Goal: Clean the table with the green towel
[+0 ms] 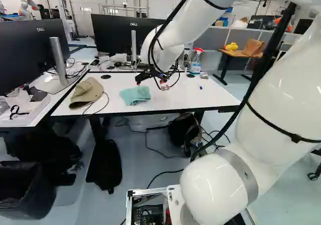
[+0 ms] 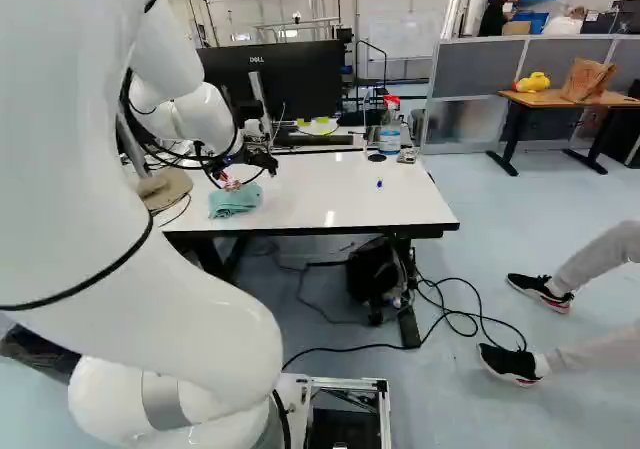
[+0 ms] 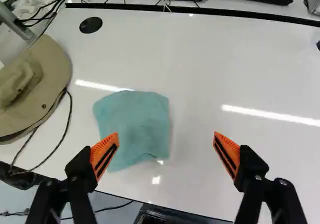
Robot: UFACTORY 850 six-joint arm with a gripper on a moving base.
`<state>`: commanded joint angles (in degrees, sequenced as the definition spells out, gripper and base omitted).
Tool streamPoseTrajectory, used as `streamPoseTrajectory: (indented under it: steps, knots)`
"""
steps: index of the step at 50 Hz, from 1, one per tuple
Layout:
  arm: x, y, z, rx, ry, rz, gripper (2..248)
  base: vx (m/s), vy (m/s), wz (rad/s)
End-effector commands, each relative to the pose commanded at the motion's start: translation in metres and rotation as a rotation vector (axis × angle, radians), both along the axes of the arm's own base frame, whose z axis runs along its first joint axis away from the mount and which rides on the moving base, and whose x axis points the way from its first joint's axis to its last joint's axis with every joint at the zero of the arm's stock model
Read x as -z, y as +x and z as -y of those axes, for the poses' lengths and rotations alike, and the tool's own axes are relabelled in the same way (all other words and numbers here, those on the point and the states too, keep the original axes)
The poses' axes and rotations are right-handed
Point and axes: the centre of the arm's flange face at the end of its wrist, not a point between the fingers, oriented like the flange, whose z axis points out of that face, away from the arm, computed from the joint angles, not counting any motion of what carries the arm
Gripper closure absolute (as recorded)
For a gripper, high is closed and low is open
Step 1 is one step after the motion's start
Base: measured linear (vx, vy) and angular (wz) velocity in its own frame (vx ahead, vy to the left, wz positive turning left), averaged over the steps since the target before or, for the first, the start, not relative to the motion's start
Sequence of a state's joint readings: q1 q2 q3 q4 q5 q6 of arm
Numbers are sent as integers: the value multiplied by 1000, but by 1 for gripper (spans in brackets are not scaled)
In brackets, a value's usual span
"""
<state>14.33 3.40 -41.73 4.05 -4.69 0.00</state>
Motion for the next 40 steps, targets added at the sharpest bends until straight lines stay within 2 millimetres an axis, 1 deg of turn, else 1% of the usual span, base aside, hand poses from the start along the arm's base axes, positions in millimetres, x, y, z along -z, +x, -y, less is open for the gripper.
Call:
streamPoseTrajectory:
  steps: [29, 40]
  knots:
    - [1, -13, 47, 101, 0, 2, 3, 0, 0, 0]
    - [1, -13, 49, 105, 0, 3, 3, 0, 0, 0]
